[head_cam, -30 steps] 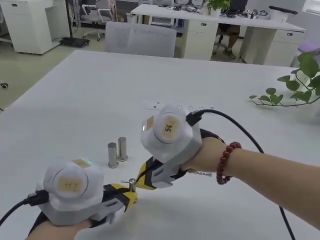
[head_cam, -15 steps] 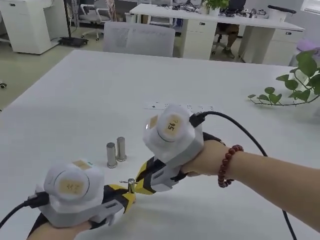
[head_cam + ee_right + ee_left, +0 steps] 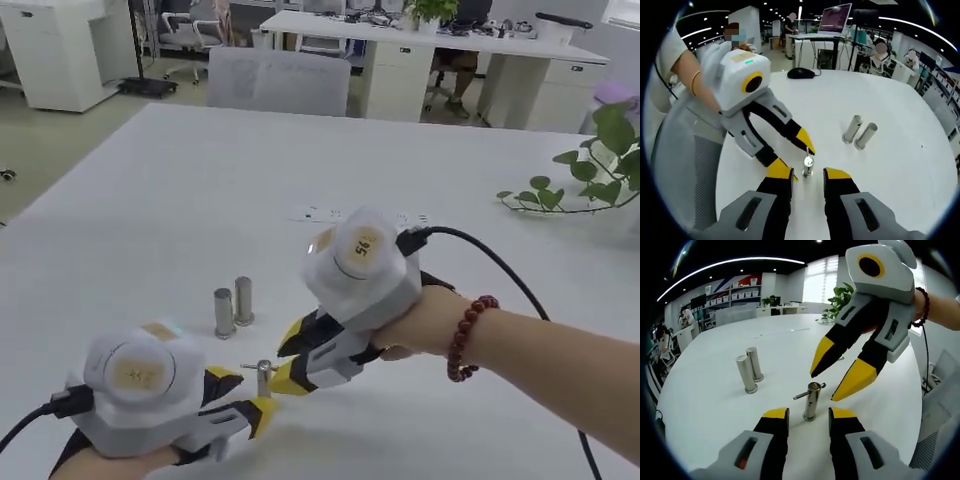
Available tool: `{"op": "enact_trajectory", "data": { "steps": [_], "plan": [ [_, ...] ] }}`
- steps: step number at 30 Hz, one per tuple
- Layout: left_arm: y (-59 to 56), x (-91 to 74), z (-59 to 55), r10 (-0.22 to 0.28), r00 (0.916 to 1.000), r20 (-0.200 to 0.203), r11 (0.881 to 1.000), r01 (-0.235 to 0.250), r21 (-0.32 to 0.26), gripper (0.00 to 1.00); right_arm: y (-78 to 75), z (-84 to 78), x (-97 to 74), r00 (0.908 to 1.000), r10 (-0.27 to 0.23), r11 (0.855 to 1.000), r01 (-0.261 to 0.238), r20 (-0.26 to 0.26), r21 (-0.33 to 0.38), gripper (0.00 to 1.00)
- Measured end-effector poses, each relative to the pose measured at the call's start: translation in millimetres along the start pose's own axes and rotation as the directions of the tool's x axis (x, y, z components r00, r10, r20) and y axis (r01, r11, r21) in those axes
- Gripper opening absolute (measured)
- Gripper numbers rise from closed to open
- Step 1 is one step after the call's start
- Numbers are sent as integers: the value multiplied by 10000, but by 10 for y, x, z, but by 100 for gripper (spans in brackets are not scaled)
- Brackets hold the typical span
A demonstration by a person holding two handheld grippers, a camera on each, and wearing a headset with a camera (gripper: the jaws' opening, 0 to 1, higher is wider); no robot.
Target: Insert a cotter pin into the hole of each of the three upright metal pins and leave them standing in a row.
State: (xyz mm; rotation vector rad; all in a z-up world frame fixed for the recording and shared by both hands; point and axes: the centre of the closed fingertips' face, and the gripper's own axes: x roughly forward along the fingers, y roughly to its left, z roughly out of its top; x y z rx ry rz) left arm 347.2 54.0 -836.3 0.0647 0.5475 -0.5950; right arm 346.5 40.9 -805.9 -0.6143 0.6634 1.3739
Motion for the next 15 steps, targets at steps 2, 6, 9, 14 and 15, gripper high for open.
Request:
{"op": "enact_trajectory", "data": {
  "steps": [2, 6, 9, 14, 15],
  "plan": [
    [4, -27, 23, -22, 9999, 98, 10000, 23, -65, 35, -22, 47, -23, 9996, -37, 9996, 30, 268, 272, 28],
    [23, -96, 71, -55, 9995, 306, 9998, 61, -190, 41, -60, 164, -62, 9967, -137, 9982, 89, 804, 591, 31],
    [30, -147, 103, -90, 9989, 450, 9995, 103, -298, 45, -99, 232, -71, 9945, -276, 9974, 207, 1005, 686, 32],
    [16, -233, 144, -144, 9977, 655, 9991, 169, -379, 53, -147, 324, -46, 9911, -469, 9965, 378, 1248, 745, 33],
    [14, -250, 153, -145, 9974, 702, 9990, 174, -411, 54, -169, 350, -34, 9897, -557, 9962, 462, 1322, 738, 33]
  ]
}}
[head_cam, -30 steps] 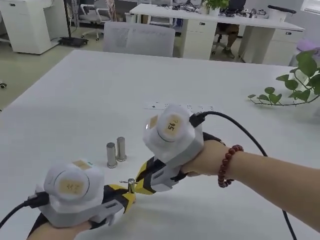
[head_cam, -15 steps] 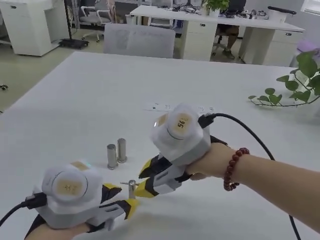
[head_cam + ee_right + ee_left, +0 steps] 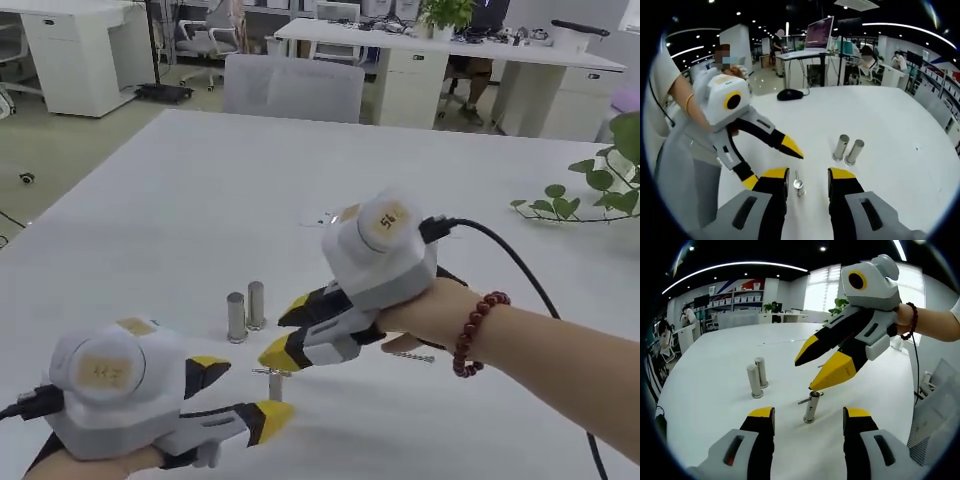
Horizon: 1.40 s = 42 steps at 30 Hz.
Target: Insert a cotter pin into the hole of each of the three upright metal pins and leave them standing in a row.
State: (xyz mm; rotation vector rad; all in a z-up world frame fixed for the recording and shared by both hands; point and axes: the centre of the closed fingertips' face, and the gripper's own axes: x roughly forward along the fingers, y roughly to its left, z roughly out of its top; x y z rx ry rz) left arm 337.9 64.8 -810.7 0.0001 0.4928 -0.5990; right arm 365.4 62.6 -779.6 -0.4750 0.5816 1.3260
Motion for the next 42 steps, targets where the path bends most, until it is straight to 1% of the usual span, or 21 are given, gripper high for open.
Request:
{"op": "enact_trajectory", "data": {
  "steps": [2, 6, 10, 13, 16, 18, 20, 24, 27, 31, 34, 38, 40, 42],
  "plan": [
    [-16, -40, 24, -29, 9999, 120, 10000, 29, -4, 57, -26, 45, 30, 9999, -91, 9999, 89, 143, 112, 33],
    [-52, -102, 50, -102, 9998, 199, 9999, 100, 71, 62, -106, 123, 79, 9985, -384, 9989, 372, 403, 294, 32],
    [-66, -166, 97, -128, 9993, 363, 9999, 125, 91, 67, -206, 198, 127, 9951, -684, 9964, 644, 720, 558, 32],
    [-75, -201, 135, -161, 9987, 477, 9999, 158, 66, 70, -251, 230, 173, 9935, -725, 9948, 657, 880, 773, 32],
    [-68, -228, 169, -148, 9977, 661, 9998, 141, 117, 73, -286, 227, 241, 9925, -780, 9954, 723, 941, 621, 32],
    [-64, -241, 181, -153, 9974, 709, 9998, 145, 123, 76, -288, 248, 267, 9913, -717, 9959, 652, 1099, 623, 32],
    [-78, -264, 199, -252, 9963, 817, 9997, 249, 43, 78, -303, 271, 310, 9894, -749, 9955, 670, 1242, 666, 32],
    [-104, -300, 220, -320, 9954, 904, 9994, 309, 131, 82, -350, 258, 387, 9886, -934, 9942, 862, 1179, 648, 32],
    [-129, -328, 236, -345, 9944, 997, 9993, 329, 178, 85, -398, 267, 430, 9855, -1108, 9914, 1005, 1284, 843, 32],
    [-134, -352, 234, -351, 9944, 999, 9993, 336, 166, 88, -458, 276, 487, 9829, -1233, 9883, 1092, 1368, 1066, 31],
    [-134, -377, 241, -333, 9940, 1046, 9994, 323, 118, 88, -486, 281, 528, 9813, -1319, 9871, 1171, 1405, 1091, 30],
    [-103, -417, 241, -215, 9935, 1116, 9998, 215, 13, 87, -524, 267, 602, 9795, -1510, 9847, 1370, 1338, 1078, 29],
    [-93, -432, 242, -193, 9930, 1163, 9998, 197, -15, 86, -544, 246, 645, 9787, -1631, 9815, 1480, 1247, 1217, 29],
    [-84, -444, 229, -152, 9936, 1115, 9999, 153, -7, 86, -561, 199, 683, 9788, -1788, 9804, 1686, 999, 1021, 29]
  ]
}}
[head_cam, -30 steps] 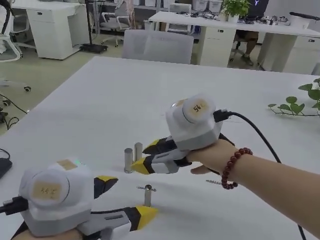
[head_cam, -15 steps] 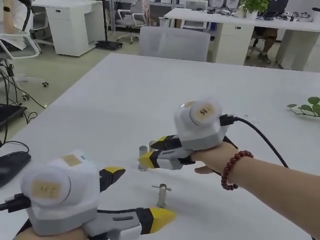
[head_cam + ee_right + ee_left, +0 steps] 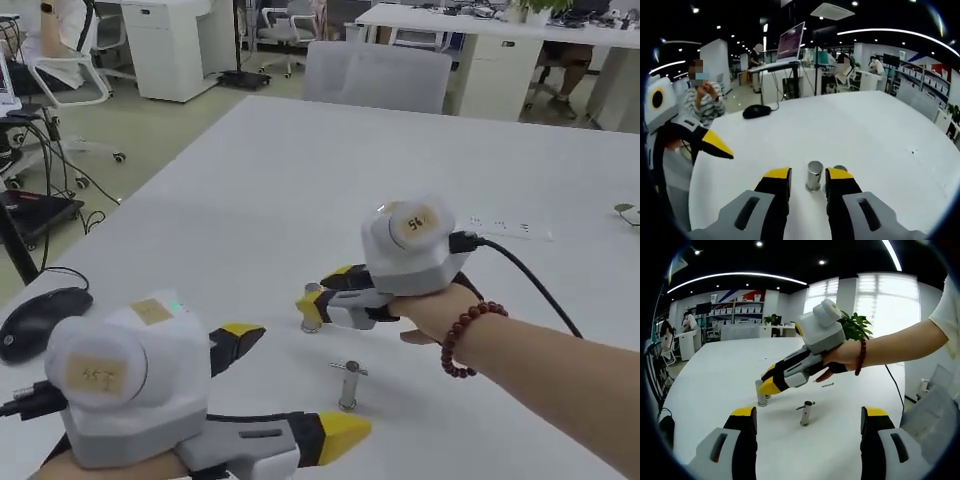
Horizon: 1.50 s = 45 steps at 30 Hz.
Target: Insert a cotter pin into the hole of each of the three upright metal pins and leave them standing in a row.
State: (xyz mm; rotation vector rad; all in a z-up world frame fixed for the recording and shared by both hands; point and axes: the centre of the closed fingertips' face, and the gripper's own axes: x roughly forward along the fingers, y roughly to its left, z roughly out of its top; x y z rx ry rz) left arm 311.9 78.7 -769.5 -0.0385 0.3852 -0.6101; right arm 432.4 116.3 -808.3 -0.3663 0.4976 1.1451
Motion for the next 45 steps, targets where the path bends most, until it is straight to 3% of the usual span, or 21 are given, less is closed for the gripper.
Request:
{"op": "enact_trajectory", "data": {
  "steps": [14, 19, 25, 35, 45],
  "plan": [
    [6, -47, -91, 79, 9998, -171, 9999, -80, -69, 81, -45, -41, 168, 9985, -529, 9984, 531, -144, 171, 19],
    [12, -38, -99, 74, 9997, -228, 10000, -76, -61, 80, -83, -55, 177, 9970, -756, 9971, 757, -175, 71, 16],
    [24, -36, -110, 92, 9995, -302, 10000, -92, -19, 79, -98, -51, 178, 9968, -788, 9958, 792, -123, 448, 14],
    [21, -41, -111, 134, 9994, -314, 9999, -136, -43, 78, -70, -45, 137, 9970, -765, 9964, 769, -127, 343, 13],
    [4, -40, -96, 186, 9995, -260, 9998, -188, -40, 77, -60, 11, -27, 9967, -811, 9953, 807, 55, 535, 13]
  ]
}}
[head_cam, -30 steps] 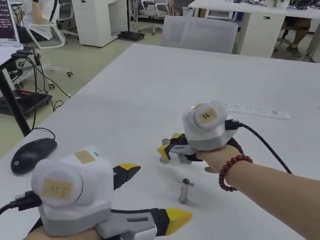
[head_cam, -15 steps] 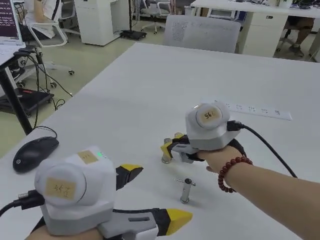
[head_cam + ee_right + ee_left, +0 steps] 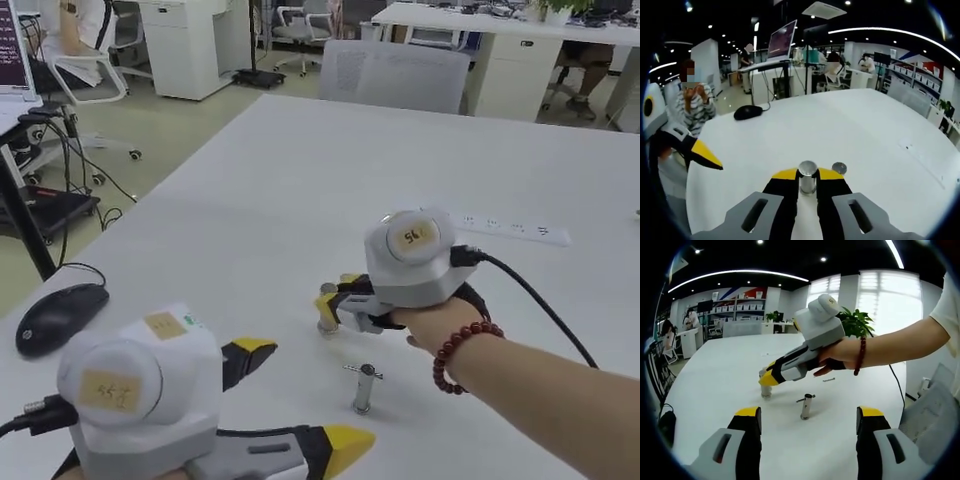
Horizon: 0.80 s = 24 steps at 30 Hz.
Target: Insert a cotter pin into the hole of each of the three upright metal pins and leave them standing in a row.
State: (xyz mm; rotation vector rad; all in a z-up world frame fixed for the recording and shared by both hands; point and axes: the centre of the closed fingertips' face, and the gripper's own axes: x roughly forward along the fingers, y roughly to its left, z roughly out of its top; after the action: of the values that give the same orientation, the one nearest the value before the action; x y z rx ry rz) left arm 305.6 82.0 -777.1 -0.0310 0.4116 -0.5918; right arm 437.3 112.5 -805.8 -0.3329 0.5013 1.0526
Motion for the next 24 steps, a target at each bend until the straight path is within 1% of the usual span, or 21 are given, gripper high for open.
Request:
{"op": "enact_trajectory", "data": {
  "steps": [5, 9, 15, 24],
  "plan": [
    [-16, -2, 8, 10, 10000, 40, 10000, -10, 23, 77, -39, -3, -133, 9999, -156, 9998, 156, -3, 133, 13],
    [-41, -7, 14, -18, 10000, 60, 10000, 17, 45, 77, -64, -54, -248, 9995, -292, 9994, 294, -100, 188, 13],
    [-114, -9, 35, -147, 9999, 43, 9997, 147, 176, 77, -117, -145, -425, 9987, -466, 9985, 471, -206, 270, 13],
    [-156, -11, 61, -196, 9998, 93, 9996, 195, 180, 77, -165, -265, -673, 9969, -667, 9974, 677, -405, 231, 13]
  ]
}}
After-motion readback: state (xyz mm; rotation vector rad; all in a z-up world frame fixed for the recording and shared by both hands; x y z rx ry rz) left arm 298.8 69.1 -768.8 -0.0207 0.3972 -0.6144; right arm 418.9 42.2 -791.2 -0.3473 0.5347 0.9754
